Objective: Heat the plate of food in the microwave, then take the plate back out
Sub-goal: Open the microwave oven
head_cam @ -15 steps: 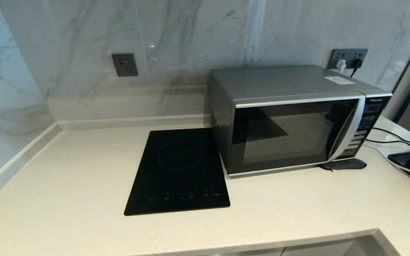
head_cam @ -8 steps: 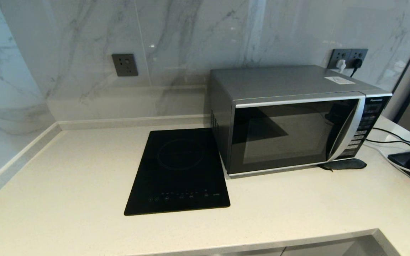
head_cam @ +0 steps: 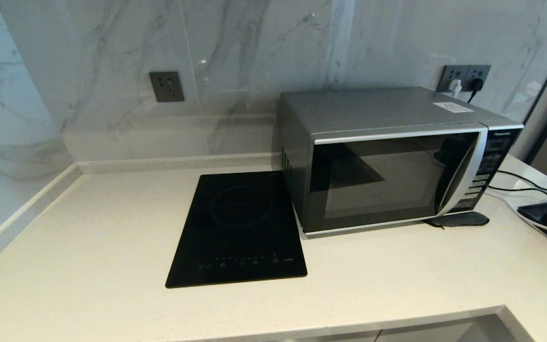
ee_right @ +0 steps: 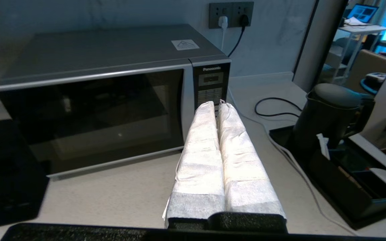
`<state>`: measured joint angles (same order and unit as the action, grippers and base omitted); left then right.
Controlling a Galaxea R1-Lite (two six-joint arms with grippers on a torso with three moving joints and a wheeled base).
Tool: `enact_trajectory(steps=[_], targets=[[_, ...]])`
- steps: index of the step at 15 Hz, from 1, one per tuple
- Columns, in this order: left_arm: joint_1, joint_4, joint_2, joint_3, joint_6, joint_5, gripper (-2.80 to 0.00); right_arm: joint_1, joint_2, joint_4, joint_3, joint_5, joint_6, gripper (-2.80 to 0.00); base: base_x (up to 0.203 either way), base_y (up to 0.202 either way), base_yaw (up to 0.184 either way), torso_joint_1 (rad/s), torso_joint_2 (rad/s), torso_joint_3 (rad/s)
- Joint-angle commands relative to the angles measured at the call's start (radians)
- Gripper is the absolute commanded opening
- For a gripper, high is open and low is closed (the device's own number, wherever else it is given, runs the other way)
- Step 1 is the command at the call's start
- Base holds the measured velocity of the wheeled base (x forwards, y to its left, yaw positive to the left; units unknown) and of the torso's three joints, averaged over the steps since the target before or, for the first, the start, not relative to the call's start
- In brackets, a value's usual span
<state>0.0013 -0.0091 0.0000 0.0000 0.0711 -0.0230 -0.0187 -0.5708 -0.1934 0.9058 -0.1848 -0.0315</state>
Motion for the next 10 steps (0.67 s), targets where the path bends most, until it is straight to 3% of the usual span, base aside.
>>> enact_trajectory(steps=[1,6,10], targets=[[0.0,0.0,0.002,0.0,0.001,0.0,-2.8,-0.001,-0.105,0.002,0.02,-0.016,0.047,-2.8,0.0,0.0,0.0,0.0,0.0,0.0],[0.0,0.0,0.002,0.0,0.001,0.0,-2.8,0.0,-0.279,0.052,0.087,-0.136,0.068,-2.8,0.0,0.0,0.0,0.0,0.0,0.0],[0.0,0.0,0.002,0.0,0.001,0.0,-2.8,0.002,-0.353,0.09,0.075,-0.163,0.068,-2.8,0.0,0.0,0.0,0.0,0.0,0.0]])
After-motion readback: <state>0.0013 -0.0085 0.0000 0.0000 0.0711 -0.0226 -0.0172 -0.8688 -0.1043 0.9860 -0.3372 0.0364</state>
